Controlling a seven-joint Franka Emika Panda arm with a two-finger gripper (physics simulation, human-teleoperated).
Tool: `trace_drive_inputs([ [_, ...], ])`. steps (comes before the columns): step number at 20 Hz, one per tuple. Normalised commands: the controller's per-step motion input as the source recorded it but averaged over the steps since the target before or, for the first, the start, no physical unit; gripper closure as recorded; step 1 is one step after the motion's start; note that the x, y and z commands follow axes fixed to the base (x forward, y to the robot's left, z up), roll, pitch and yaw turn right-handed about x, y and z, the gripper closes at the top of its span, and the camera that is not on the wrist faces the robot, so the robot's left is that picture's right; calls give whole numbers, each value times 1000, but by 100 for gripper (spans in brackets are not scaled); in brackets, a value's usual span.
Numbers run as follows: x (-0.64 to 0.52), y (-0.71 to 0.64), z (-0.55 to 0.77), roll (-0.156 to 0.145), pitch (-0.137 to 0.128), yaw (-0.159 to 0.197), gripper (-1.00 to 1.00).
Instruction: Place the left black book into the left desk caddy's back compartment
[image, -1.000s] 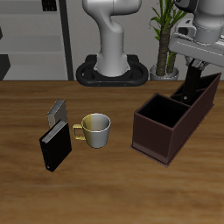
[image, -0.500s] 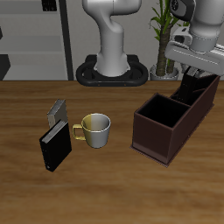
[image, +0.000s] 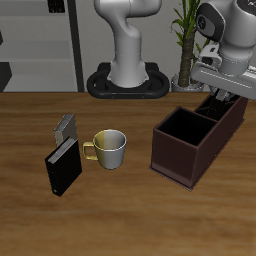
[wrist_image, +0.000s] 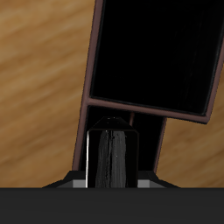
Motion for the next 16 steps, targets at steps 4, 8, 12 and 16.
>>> trace_drive_inputs([
  [4, 90, 55, -195, 10, 23, 20, 100],
  [8, 118, 33, -241, -1, 35, 12, 100],
  [12, 132, -30, -110, -14, 7, 6, 100],
  [16, 86, 5, -68, 38, 18, -20, -100],
])
